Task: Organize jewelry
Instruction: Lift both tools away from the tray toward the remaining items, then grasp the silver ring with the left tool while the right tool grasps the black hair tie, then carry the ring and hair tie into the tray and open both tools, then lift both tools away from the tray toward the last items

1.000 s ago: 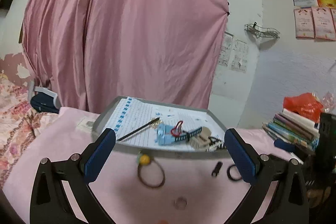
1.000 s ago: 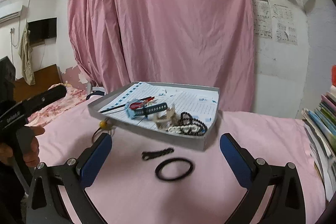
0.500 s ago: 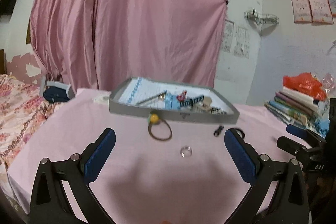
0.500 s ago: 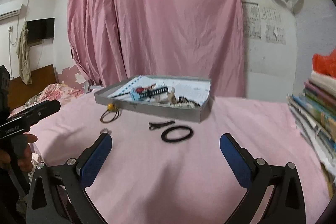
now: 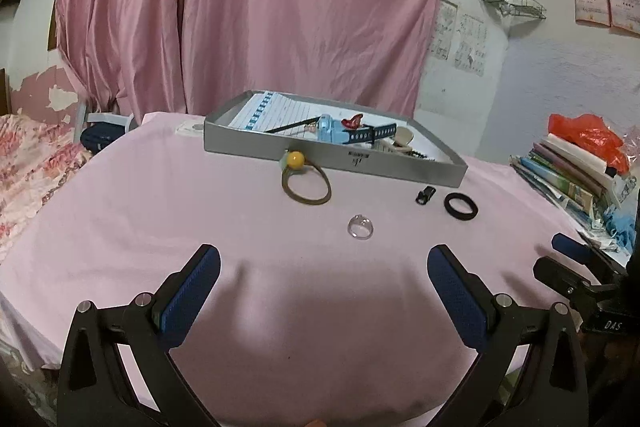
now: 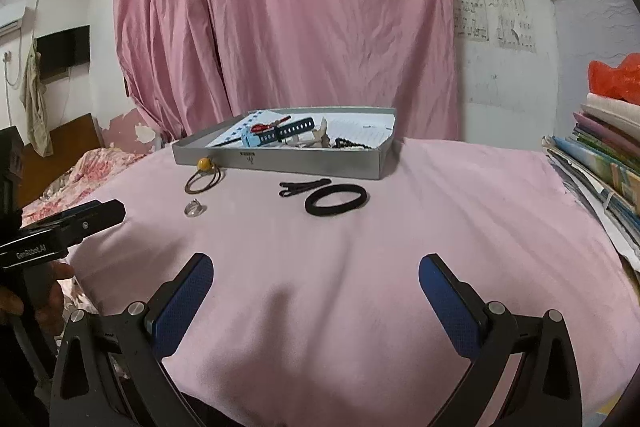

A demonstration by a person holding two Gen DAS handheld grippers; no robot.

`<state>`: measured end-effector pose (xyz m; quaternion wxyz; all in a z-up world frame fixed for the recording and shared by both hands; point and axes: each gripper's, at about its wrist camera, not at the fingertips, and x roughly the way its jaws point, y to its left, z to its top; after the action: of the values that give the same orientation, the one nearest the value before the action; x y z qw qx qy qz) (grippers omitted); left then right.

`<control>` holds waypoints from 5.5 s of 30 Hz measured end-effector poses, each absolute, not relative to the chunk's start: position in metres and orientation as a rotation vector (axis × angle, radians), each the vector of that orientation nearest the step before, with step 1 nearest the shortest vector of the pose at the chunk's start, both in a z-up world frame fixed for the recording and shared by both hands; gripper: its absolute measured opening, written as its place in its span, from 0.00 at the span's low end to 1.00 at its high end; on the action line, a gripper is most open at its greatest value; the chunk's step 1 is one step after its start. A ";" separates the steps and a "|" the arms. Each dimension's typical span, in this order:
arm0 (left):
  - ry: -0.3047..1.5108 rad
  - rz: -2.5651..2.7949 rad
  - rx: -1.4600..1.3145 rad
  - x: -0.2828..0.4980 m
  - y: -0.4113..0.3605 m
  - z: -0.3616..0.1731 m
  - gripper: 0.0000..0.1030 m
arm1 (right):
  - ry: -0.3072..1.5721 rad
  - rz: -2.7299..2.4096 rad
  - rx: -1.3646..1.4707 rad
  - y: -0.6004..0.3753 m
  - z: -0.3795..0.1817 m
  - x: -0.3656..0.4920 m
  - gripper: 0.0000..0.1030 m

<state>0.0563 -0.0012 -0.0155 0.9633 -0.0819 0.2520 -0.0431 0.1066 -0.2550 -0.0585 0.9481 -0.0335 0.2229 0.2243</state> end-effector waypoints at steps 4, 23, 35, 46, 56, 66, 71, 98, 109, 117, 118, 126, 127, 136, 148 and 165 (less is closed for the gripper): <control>0.535 -0.082 -0.153 0.058 -0.003 -0.017 0.99 | 0.472 0.447 -0.073 -0.255 -0.063 0.109 1.00; 0.662 -0.094 -0.099 0.093 -0.009 -0.019 0.99 | 0.605 0.453 -0.196 -0.254 -0.058 0.153 1.00; 0.737 -0.100 -0.068 0.117 -0.013 -0.022 0.99 | 0.698 0.517 -0.255 -0.255 -0.037 0.184 1.00; 0.827 -0.190 0.010 0.139 -0.017 -0.019 0.74 | 0.832 0.623 -0.319 -0.230 -0.047 0.220 0.80; 0.845 -0.254 0.119 0.146 -0.027 -0.019 0.34 | 0.856 0.630 -0.355 -0.219 -0.049 0.246 0.68; 0.840 -0.260 0.137 0.152 -0.033 -0.017 0.17 | 0.834 0.650 -0.372 -0.212 -0.050 0.255 0.66; 0.840 -0.256 0.129 0.152 -0.033 -0.016 0.16 | 0.826 0.664 -0.374 -0.208 -0.050 0.259 0.62; 0.732 -0.310 -0.118 0.193 -0.028 0.024 0.16 | 0.700 0.749 -0.232 -0.209 -0.024 0.245 0.08; 0.638 -0.303 -0.158 0.274 -0.022 0.046 0.16 | 0.607 0.656 -0.088 -0.209 0.009 0.306 0.08; 0.687 -0.290 -0.184 0.304 -0.014 0.028 0.16 | 0.687 0.644 -0.069 -0.214 -0.013 0.332 0.08; 0.694 -0.289 -0.182 0.304 -0.014 0.028 0.16 | 0.691 0.645 -0.077 -0.212 -0.014 0.331 0.08; 0.716 -0.288 -0.172 0.304 -0.017 0.023 0.16 | 0.724 0.638 -0.092 -0.209 -0.022 0.332 0.11; 0.717 -0.289 -0.175 0.305 -0.017 0.023 0.16 | 0.723 0.636 -0.094 -0.209 -0.022 0.331 0.11; 0.734 -0.293 -0.206 0.307 -0.011 0.022 0.20 | 0.709 0.620 -0.085 -0.213 -0.021 0.330 0.32; 0.606 -0.232 -0.245 0.290 0.004 0.038 0.79 | 0.644 0.599 -0.090 -0.218 -0.014 0.324 0.75; 0.182 -0.122 -0.303 0.208 0.035 0.070 0.98 | 0.373 0.675 0.059 -0.250 0.021 0.271 1.00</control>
<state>0.2080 0.0352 0.0704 0.9825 -0.1507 0.0907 -0.0608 0.2713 -0.2496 0.0206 0.9262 0.0288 0.1818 0.3291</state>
